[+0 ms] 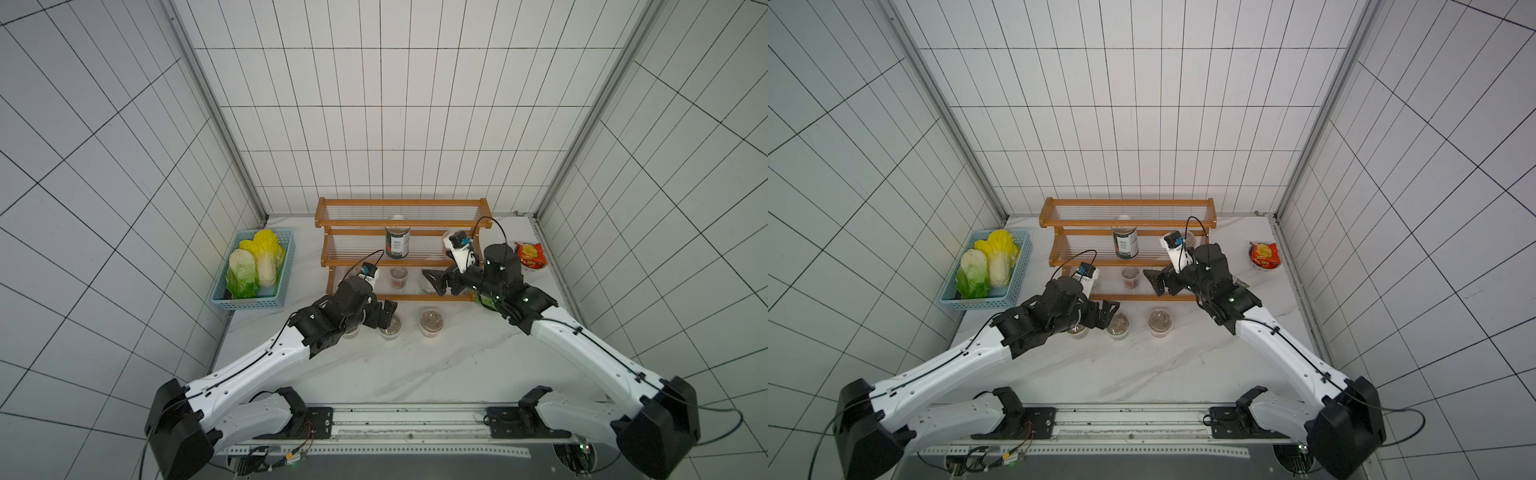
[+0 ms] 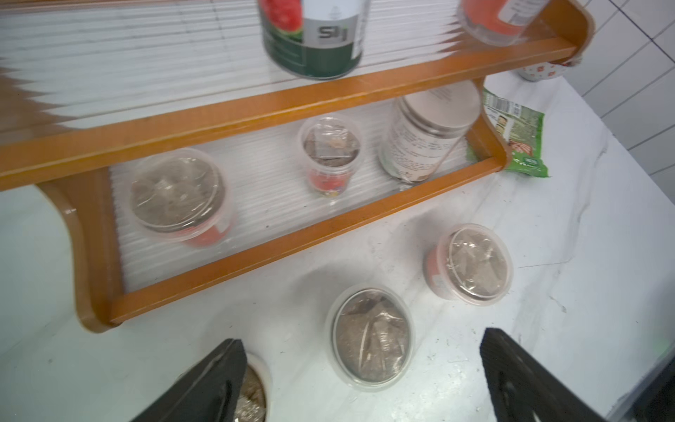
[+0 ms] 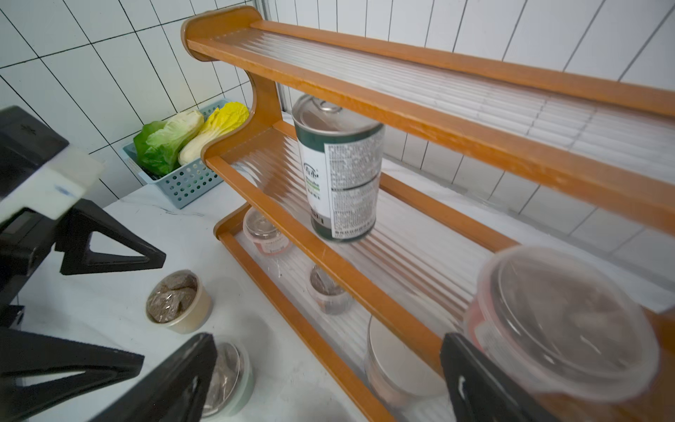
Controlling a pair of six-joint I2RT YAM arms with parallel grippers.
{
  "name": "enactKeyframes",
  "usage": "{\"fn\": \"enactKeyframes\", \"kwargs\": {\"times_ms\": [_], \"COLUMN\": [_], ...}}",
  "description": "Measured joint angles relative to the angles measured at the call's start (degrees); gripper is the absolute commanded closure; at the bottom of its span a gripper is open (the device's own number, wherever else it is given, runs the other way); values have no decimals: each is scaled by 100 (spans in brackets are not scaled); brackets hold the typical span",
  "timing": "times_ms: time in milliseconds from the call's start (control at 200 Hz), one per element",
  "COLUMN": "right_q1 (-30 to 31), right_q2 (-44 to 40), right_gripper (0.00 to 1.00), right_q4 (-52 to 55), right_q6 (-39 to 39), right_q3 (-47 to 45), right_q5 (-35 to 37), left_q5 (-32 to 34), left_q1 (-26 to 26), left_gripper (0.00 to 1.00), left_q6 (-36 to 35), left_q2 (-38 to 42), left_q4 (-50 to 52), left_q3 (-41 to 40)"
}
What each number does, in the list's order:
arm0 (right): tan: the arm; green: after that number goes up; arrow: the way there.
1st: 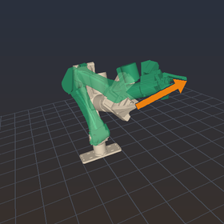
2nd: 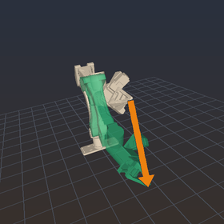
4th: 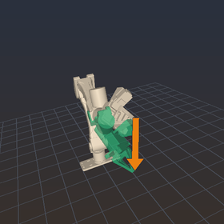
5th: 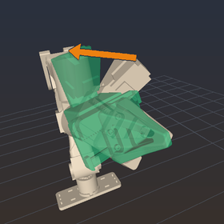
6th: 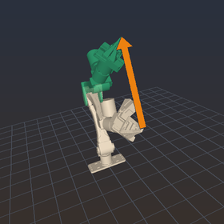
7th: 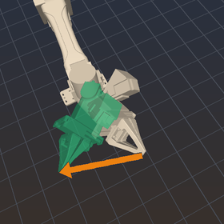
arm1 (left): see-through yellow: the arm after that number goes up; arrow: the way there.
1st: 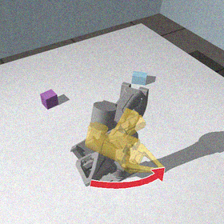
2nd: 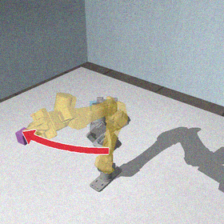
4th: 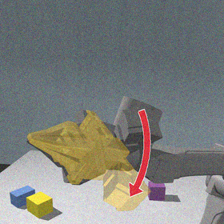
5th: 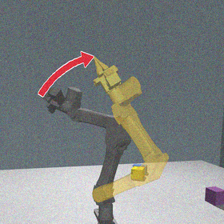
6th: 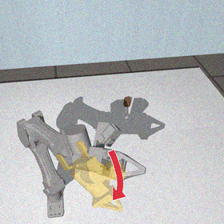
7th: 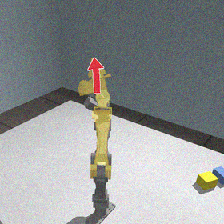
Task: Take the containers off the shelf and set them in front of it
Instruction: 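Pick up a container from the shelf.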
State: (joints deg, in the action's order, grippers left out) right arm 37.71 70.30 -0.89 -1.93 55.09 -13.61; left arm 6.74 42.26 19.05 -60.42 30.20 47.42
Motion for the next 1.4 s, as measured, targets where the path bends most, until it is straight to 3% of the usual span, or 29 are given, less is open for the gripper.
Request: {"fn": "enactKeyframes", "kwargs": {"times_ms": [360,680,1005,1399], "right_q1": [103,136,321,426], "right_q2": [2055,2785,3193,3274], "right_gripper": [1,1,0,29], "right_q4": [-1510,-1786,-2061,-2243], "right_q6": [-96,-146,-114,-61], "right_q3": [1010,1585,1902,1934], "right_q5": [345,-181,352,546], "left_q5": [-463,-669,-748,-813], "left_q1": [-964,-1182,-1270,-1397], "left_gripper": [2,2,1,2], "left_q6": [-109,-153,-153,-155], "left_q2": [544,605,675,721], "left_q4": [94,107,122,136], "left_q3": [-85,-212,-385,-455]}}
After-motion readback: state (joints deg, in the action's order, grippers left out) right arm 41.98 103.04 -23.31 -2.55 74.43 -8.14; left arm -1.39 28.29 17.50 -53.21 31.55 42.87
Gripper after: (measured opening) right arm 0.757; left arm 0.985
